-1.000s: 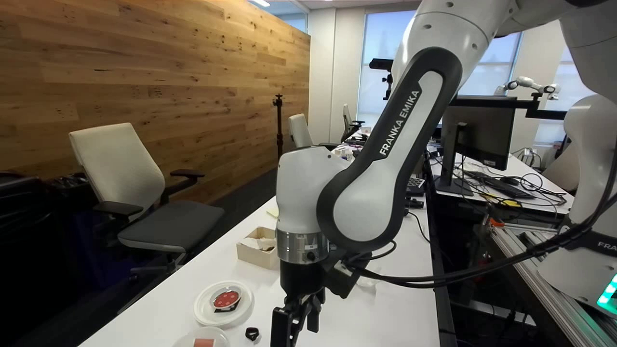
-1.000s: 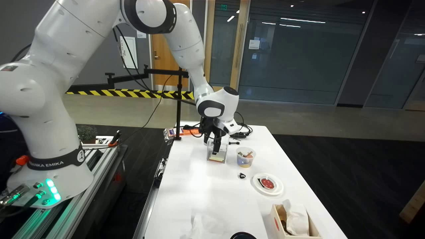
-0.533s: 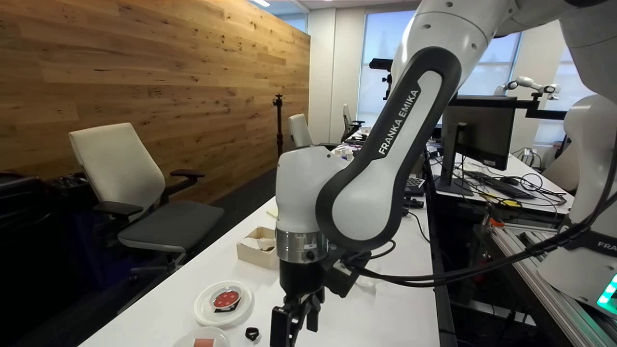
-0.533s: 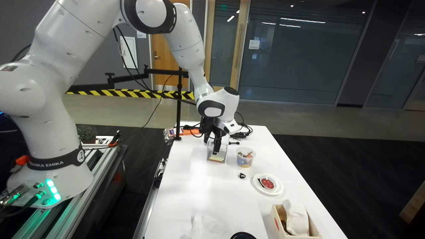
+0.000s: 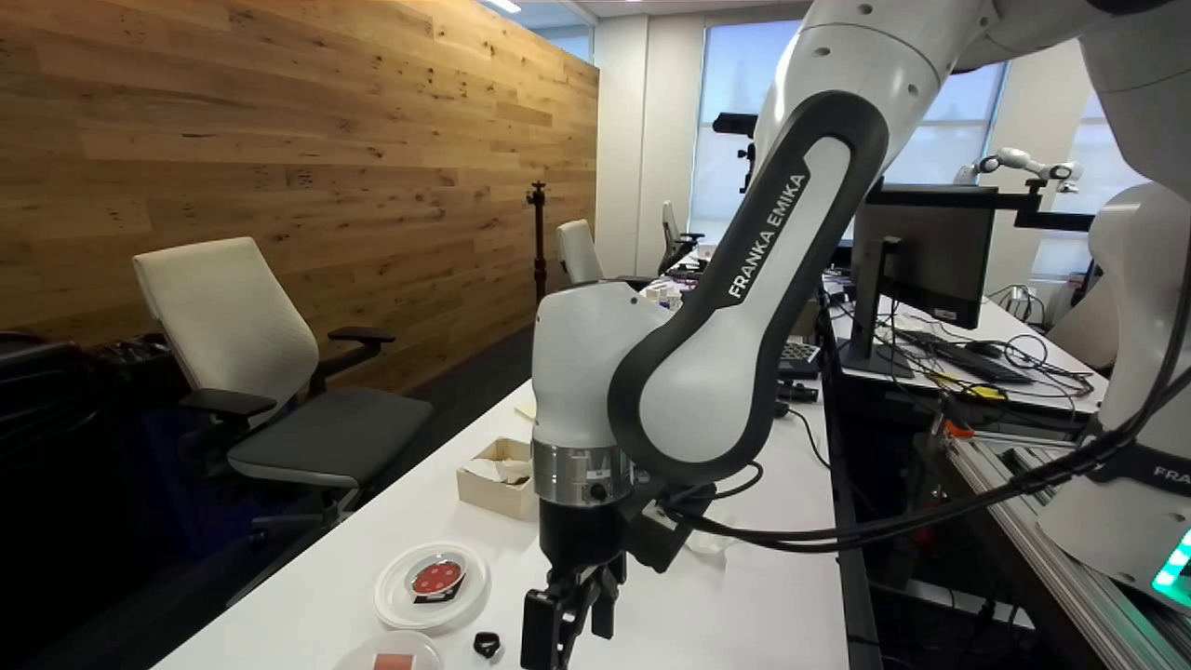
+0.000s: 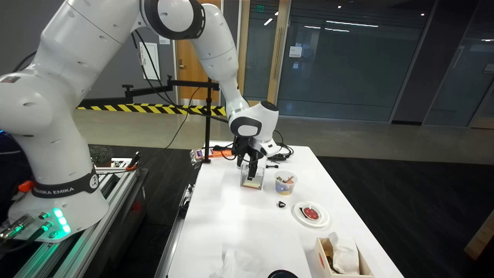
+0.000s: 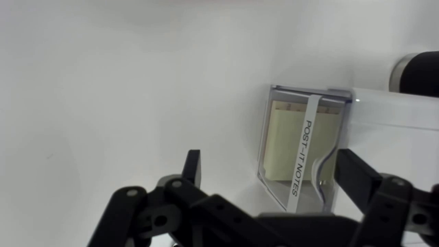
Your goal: Pick up one of the post-its
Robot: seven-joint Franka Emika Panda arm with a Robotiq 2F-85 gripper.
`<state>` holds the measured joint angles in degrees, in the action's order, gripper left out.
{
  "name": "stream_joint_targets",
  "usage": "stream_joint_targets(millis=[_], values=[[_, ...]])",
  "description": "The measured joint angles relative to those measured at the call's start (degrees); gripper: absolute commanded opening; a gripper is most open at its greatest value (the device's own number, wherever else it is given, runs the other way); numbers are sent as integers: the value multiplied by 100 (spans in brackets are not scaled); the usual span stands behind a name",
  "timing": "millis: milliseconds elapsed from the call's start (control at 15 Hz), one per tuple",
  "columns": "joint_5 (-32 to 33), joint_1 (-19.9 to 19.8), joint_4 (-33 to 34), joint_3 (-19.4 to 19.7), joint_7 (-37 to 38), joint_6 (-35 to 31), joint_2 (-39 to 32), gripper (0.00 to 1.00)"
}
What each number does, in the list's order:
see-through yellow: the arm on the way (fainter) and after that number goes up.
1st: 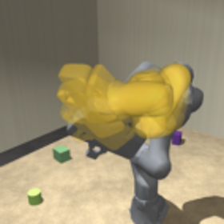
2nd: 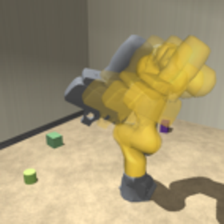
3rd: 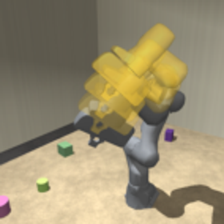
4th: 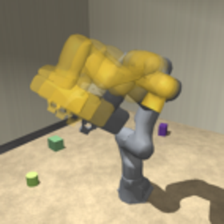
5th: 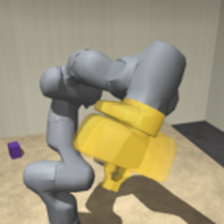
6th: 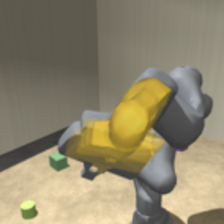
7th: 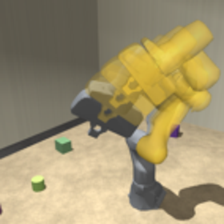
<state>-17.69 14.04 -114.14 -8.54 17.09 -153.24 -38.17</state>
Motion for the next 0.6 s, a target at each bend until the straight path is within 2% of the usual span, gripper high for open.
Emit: stream_joint_targets(millis=[600], values=[[-6,-110,0,-4,1,0,-70,100]])
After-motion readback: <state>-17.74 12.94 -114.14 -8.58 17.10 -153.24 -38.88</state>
